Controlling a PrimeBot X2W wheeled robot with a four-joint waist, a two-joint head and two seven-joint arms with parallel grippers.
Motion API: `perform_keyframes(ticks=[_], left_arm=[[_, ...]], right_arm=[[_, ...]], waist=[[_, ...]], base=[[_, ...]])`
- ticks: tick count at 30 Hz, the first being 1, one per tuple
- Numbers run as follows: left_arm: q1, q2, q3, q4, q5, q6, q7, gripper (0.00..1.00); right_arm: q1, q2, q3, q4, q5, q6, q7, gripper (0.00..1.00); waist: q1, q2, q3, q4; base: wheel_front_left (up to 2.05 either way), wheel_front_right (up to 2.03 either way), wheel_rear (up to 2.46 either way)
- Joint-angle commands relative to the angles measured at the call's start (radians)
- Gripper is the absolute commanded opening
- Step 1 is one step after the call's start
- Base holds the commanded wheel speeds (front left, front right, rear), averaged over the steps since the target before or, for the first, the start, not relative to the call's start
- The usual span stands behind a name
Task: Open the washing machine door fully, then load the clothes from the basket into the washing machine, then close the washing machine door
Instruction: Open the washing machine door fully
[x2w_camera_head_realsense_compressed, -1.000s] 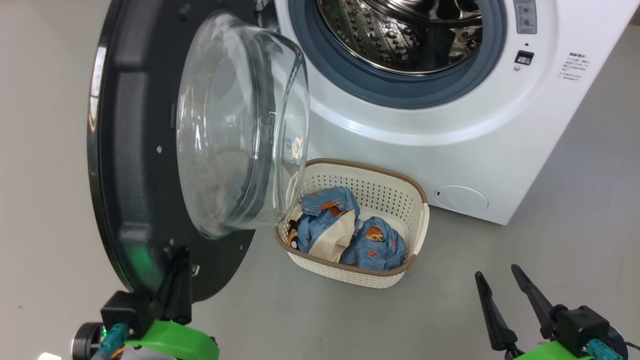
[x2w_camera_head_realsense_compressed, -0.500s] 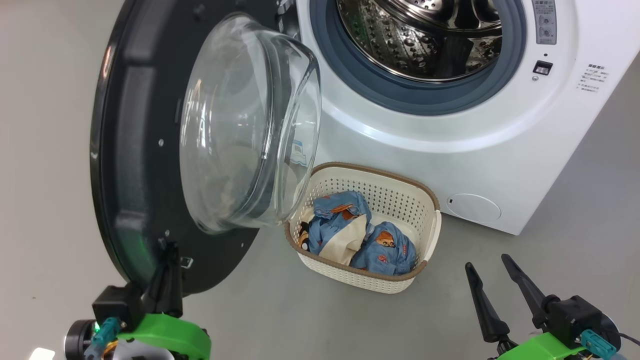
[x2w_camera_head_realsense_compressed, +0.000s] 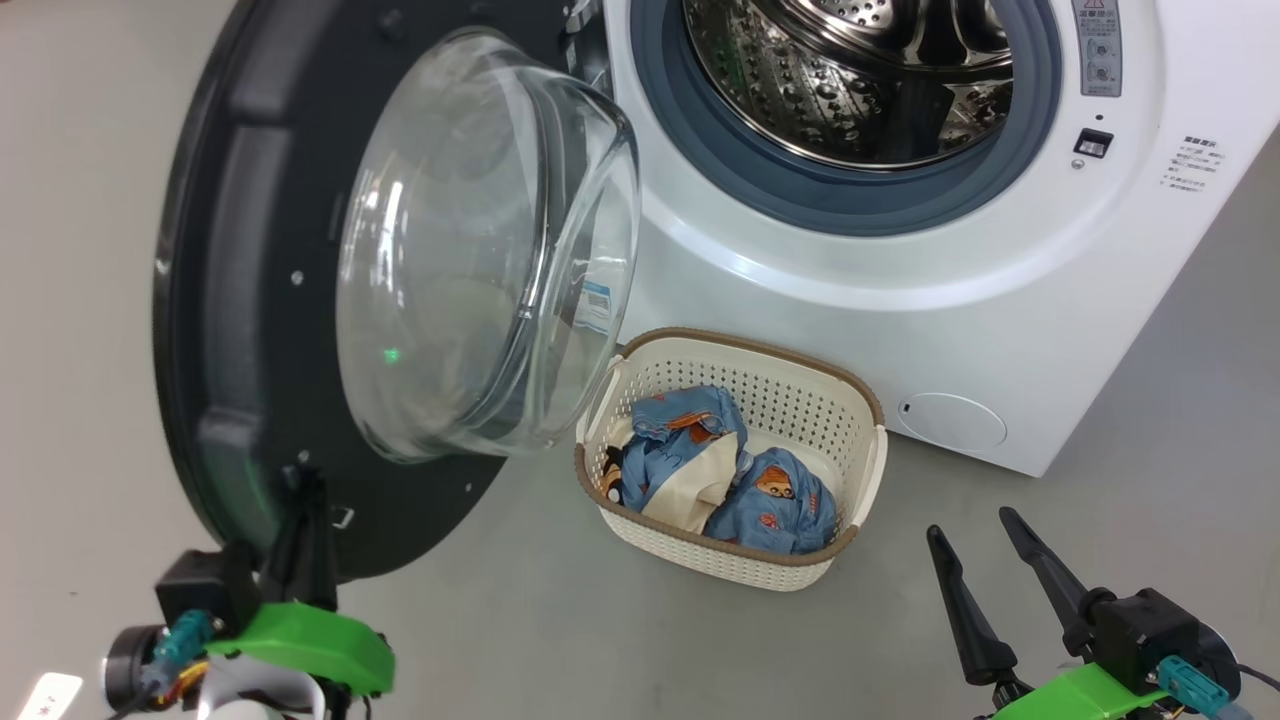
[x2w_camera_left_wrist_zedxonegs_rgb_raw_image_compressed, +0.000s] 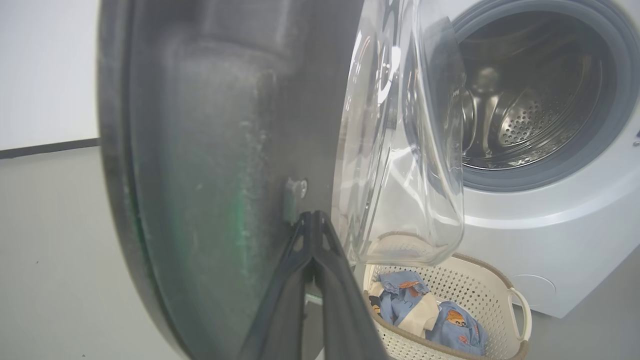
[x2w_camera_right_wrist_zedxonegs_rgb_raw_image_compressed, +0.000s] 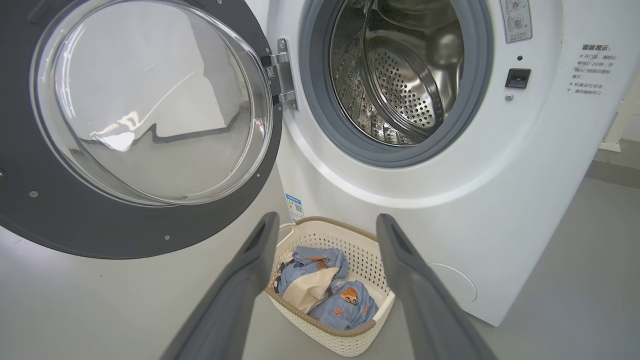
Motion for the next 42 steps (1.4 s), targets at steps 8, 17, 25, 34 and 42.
perform_keyframes(ticks=[8,17,25,34,42], left_arm=[[-0.112,0.065,0.131,0.055,0.006,-0.007,-0.007,0.0],[-0.149,0.083,0.235,0.087,0.017,-0.012,-0.007,0.0],[-0.145,0.066,0.292,0.088,0.04,-0.016,-0.007,0.0],[-0.16,0.054,0.364,0.085,0.064,-0.026,-0.007,0.0],[-0.186,0.055,0.415,0.109,0.082,-0.041,-0.007,0.0]], right_arm=[[-0.029,-0.012,0.021,-0.034,-0.004,0.006,0.013,1.0],[-0.034,-0.002,-0.032,-0.039,-0.024,0.006,0.016,1.0],[-0.035,0.001,-0.048,-0.05,-0.032,0.006,0.023,1.0],[-0.037,-0.01,-0.061,-0.068,-0.032,0.006,0.033,1.0],[-0.037,-0.01,-0.066,-0.087,-0.037,0.006,0.045,1.0]], waist=[[0.0,0.0,0.02,-0.034],[0.0,0.0,0.047,-0.083],[0.0,0.0,0.066,-0.109],[0.0,0.0,0.091,-0.126],[0.0,0.0,0.114,-0.133]], base=[[0.0,0.0,0.0],[0.0,0.0,0.0],[0.0,0.0,0.0],[0.0,0.0,0.0],[0.0,0.0,0.0]])
